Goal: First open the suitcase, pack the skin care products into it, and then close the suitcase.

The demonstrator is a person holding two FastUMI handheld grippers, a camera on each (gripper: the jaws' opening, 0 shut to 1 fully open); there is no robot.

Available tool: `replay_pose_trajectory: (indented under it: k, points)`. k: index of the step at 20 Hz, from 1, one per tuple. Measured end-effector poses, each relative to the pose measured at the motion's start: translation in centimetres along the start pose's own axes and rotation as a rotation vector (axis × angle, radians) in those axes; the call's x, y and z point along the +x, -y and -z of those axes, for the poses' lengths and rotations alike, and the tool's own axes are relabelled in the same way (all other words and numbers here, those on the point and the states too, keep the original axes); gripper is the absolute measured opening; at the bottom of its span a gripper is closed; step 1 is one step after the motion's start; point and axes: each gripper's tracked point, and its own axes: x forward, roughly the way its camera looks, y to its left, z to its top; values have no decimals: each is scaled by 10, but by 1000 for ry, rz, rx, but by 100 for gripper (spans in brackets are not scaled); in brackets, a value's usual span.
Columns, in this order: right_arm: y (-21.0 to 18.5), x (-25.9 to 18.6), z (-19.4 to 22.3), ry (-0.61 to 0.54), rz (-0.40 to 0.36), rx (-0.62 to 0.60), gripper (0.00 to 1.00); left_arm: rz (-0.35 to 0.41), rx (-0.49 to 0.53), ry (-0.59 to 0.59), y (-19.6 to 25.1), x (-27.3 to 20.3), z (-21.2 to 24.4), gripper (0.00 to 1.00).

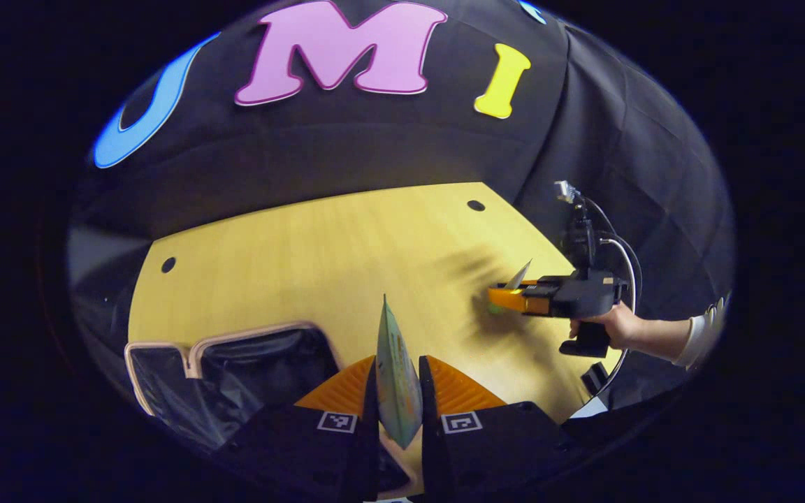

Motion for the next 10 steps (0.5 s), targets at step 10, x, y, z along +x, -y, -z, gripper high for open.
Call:
replay_pose_trajectory:
  k: [10]
  points:
    - [-151,-94,-12,92,-203,-72,33,-174,-237,-535,-144,-2,181,30]
